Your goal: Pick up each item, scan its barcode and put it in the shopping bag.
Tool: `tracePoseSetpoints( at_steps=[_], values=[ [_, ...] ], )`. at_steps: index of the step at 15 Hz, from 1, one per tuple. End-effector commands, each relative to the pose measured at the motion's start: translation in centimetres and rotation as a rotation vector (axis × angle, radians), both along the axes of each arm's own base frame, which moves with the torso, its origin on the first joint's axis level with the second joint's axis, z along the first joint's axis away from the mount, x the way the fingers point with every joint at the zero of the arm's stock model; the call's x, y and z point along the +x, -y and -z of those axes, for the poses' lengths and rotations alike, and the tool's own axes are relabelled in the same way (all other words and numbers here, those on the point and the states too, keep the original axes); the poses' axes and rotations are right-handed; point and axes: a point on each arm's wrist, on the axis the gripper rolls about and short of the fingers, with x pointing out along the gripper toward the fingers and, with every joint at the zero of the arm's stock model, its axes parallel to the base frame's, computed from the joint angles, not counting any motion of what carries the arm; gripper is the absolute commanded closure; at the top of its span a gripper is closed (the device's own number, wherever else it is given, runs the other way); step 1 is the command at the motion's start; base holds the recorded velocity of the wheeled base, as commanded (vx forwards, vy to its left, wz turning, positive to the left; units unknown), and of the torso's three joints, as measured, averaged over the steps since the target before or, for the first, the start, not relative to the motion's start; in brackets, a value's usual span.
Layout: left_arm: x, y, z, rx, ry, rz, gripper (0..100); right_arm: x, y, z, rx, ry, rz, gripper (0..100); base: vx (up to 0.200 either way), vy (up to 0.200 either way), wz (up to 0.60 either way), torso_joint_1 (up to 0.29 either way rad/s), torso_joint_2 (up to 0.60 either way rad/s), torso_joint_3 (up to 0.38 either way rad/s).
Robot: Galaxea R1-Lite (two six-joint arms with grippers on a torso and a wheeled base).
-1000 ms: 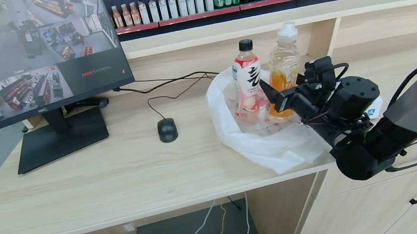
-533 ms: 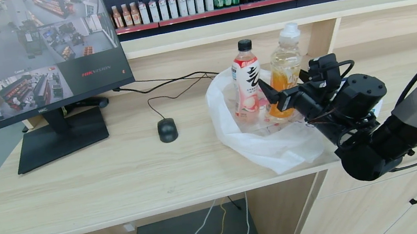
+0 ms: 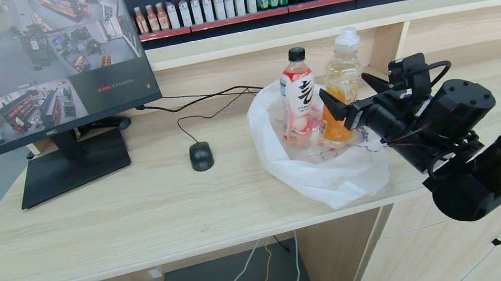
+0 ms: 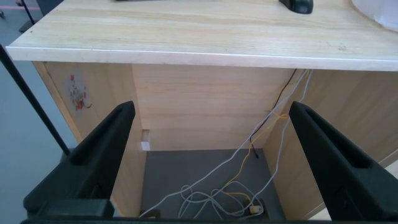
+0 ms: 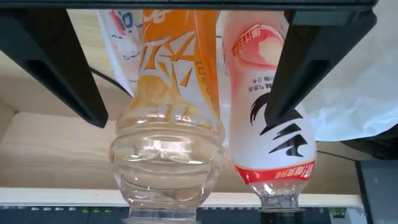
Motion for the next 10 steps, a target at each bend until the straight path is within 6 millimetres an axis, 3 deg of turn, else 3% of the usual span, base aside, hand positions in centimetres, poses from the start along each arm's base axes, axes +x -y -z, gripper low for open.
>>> tracePoseSetpoints(
  at_steps=[1, 5, 8, 10],
  values=[
    [0.0, 0.0, 0.0, 0.0, 0.0, -0.001, 0, -1.7, 0.6, -1.4, 0.005, 0.018, 0.0, 0, 0.0, 0.0, 0.0, 0.0, 0.0, 0.0],
    [0.0, 0.0, 0.0, 0.0, 0.0, -0.001, 0, -5.5, 1.8, -2.4, -0.003, 0.009, -0.001, 0, 0.0, 0.0, 0.0, 0.0, 0.0, 0.0],
    [0.0, 0.0, 0.0, 0.0, 0.0, -0.001, 0, -8.8, 3.0, -1.6, -0.003, -0.063, -0.012, 0, 0.0, 0.0, 0.0, 0.0, 0.0, 0.0],
    [0.0, 0.0, 0.0, 0.0, 0.0, -0.001, 0, -9.6, 3.1, -2.0, 0.002, -0.051, -0.017, 0, 0.0, 0.0, 0.0, 0.0, 0.0, 0.0]
  ],
)
